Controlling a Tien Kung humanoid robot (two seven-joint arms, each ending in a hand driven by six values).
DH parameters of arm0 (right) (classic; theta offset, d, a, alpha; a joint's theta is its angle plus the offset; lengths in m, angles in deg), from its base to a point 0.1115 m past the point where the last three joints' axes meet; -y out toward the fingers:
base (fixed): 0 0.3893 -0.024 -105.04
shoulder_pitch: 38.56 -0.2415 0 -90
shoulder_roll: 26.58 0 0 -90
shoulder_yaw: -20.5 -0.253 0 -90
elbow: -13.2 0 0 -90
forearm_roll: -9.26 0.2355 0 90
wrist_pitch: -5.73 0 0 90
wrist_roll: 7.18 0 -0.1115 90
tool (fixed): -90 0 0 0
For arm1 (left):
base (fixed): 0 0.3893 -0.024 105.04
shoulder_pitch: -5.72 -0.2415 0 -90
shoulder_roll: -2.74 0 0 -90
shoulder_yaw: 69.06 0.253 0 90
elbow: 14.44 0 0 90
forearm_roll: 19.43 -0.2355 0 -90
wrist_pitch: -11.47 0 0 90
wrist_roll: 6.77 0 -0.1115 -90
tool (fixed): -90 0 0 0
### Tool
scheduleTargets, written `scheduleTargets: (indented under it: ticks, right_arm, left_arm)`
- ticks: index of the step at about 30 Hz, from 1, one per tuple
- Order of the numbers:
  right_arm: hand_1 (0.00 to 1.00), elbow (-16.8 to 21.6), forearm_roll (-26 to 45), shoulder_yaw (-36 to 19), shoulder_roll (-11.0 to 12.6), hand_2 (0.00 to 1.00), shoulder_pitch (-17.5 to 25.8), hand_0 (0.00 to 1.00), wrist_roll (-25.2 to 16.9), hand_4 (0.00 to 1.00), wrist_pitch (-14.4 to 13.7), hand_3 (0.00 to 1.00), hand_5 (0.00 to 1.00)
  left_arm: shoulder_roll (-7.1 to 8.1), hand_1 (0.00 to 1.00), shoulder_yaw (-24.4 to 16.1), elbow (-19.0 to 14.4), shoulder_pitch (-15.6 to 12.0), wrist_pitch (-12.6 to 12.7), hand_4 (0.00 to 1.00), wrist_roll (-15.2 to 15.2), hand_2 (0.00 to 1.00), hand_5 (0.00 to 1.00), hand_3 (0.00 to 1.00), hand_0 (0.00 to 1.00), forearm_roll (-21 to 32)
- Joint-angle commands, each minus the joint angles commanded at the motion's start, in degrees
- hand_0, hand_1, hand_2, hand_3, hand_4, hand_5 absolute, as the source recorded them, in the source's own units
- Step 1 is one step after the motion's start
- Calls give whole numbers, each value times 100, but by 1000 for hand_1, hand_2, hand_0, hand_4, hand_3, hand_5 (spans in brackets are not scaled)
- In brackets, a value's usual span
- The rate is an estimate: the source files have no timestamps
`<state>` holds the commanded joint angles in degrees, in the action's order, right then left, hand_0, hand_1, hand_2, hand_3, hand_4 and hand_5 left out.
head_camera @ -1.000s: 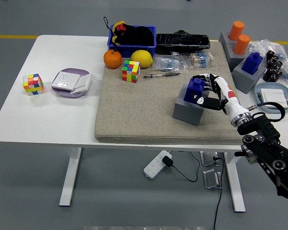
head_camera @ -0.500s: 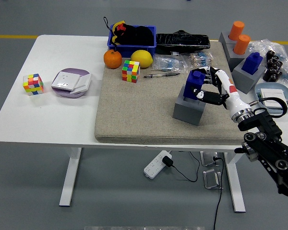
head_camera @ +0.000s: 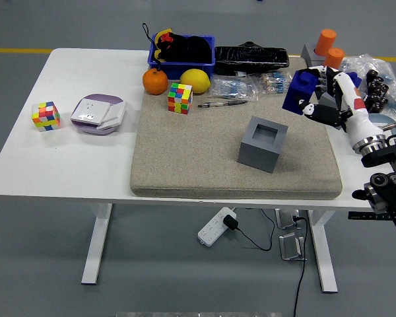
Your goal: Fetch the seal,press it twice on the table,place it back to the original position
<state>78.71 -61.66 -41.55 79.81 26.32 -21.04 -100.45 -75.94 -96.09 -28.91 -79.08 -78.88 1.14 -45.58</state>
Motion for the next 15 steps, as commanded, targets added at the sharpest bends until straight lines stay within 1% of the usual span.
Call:
scheduleTargets:
  ticks: [7, 10, 15]
  right_arm:
    - [463, -300, -28, -329, -42, 465, 313, 597, -55, 621, -17, 518, 2]
    - [463, -482, -30, -448, -117, 465, 450, 598, -102, 621, -39, 515, 2]
    - [462, -682, -39, -531, -253, 464, 560, 596, -154, 620, -55, 513, 2]
  left_arm:
    - [2, 696, -31, -10, 12, 2, 640, -4, 686, 226, 724, 722, -27]
    - [11, 696, -19, -11, 21, 2, 641, -3, 686, 227, 724, 722, -30]
    - [18, 696, 11, -8, 18, 0, 641, 1, 686, 227, 724, 722, -23]
